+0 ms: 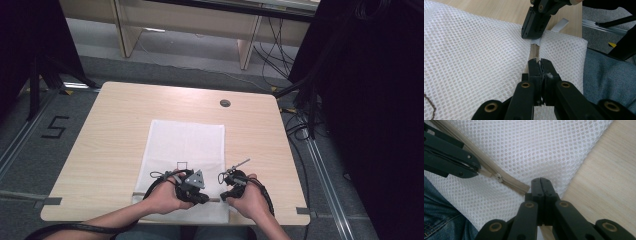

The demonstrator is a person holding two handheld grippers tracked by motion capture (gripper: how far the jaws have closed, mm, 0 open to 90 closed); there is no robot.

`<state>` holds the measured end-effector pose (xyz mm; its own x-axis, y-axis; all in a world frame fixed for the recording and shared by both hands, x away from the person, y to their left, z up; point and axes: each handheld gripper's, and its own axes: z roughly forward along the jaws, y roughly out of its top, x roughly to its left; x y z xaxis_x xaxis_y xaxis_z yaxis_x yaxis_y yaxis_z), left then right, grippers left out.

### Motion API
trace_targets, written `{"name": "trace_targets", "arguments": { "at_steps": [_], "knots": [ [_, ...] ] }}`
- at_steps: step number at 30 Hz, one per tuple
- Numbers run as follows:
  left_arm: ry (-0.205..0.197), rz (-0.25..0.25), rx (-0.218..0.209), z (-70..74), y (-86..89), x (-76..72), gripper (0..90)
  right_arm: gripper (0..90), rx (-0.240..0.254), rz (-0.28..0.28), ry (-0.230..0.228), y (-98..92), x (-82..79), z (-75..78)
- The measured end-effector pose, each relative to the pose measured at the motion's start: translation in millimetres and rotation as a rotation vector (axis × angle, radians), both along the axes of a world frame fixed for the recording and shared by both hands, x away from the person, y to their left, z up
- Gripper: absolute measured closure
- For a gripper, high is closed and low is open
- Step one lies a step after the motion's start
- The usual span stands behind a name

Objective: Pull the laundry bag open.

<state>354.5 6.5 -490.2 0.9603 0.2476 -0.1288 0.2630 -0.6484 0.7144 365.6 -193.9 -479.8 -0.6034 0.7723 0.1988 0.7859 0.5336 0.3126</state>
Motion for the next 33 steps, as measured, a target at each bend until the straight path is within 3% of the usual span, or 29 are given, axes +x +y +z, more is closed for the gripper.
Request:
{"name": "trace_targets", "arguments": {
  "at_steps": [19, 28, 33],
  "knots": [
    [0.005, 0.009, -0.002, 3.2, 3.3, -1.1, 87.5, 90.0, 0.004, 0.005, -0.019, 0.0, 0.3, -1.3],
    [-0.008, 0.001, -0.005, 4.4, 4.8, -1.2, 87.5, 90.0, -0.001, 0.002, -0.009, -0.2, 0.1, -0.4],
    [0.005, 0.011, -0.001, 4.8, 5.5, -2.4, 87.5, 90.0, 0.000, -0.001, -0.007, -0.2, -0.1, -0.3]
  ]
}}
